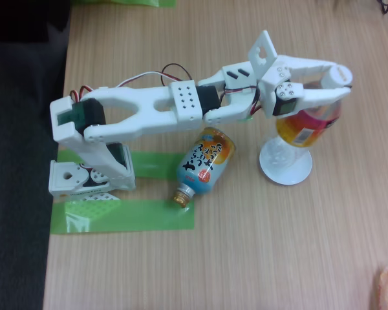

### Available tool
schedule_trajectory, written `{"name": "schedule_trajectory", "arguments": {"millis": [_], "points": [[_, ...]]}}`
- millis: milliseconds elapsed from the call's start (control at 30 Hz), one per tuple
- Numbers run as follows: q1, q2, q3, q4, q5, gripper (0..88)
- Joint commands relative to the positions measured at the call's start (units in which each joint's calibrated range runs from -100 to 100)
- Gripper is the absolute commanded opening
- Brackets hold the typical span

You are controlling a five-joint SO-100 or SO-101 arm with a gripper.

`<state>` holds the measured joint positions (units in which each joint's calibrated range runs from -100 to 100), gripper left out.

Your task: Pick up the plastic bottle and stand it up on the white place

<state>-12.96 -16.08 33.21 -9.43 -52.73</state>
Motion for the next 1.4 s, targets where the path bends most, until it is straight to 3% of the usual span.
{"name": "schedule_trajectory", "arguments": {"millis": [0,833,1367], "points": [[-0.1,-5.7,2.2,-1.0,0.2,5.8],[-0.1,-14.5,8.8,-1.0,0.4,5.8],[-0.1,-34.2,18.3,-0.9,1.7,5.8]]}}
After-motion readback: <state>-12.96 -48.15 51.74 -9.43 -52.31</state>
